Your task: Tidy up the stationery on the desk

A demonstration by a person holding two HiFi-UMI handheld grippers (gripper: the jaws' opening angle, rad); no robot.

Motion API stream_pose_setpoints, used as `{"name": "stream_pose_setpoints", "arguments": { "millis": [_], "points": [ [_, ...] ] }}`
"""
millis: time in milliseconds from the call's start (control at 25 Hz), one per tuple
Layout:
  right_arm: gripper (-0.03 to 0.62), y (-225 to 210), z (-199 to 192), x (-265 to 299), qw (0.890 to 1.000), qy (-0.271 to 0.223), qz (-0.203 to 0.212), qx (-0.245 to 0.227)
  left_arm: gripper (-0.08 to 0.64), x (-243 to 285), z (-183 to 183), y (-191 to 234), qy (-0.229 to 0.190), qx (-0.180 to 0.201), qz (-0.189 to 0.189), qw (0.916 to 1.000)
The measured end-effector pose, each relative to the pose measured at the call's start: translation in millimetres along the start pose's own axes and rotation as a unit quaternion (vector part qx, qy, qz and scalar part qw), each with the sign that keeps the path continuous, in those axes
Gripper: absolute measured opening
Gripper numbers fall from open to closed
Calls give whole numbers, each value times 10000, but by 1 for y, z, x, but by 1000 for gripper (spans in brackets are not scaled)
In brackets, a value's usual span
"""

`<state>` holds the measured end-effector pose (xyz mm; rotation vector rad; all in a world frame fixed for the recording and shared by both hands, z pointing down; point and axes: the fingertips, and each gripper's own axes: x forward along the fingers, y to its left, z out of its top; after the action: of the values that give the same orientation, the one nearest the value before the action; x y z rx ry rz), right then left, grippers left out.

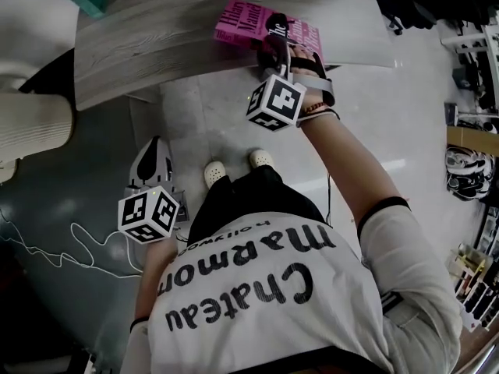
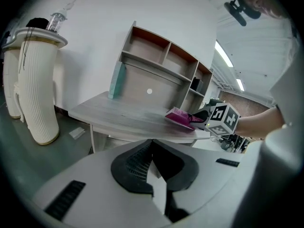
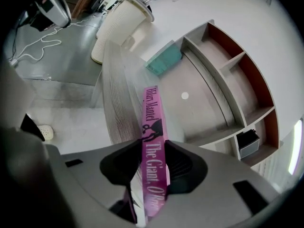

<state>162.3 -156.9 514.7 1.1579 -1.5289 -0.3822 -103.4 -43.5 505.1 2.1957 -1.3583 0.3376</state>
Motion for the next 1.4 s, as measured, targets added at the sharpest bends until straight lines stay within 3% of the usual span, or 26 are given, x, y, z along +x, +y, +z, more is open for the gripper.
{"name": "stream_pose_setpoints", "arguments": {
  "millis": [440,600,760,1040,1400],
  "points": [
    [158,-41,-2,-10,9981,-497,27,357,15,21,52,-35,-549,-106,170,9983],
    [158,-62,9,-24,9915,-974,115,850,15,30,61,-54,-628,-206,138,9977],
    [156,-91,26,-41,9742,-1634,176,1547,15,36,84,-72,-923,-199,171,9954],
    [156,-124,54,-67,9313,-2566,499,2539,15,43,109,-98,-1225,-408,394,9908],
    [155,-130,106,-91,8868,-3325,1067,3026,15,20,141,-90,-1602,-814,462,9826]
  ]
}}
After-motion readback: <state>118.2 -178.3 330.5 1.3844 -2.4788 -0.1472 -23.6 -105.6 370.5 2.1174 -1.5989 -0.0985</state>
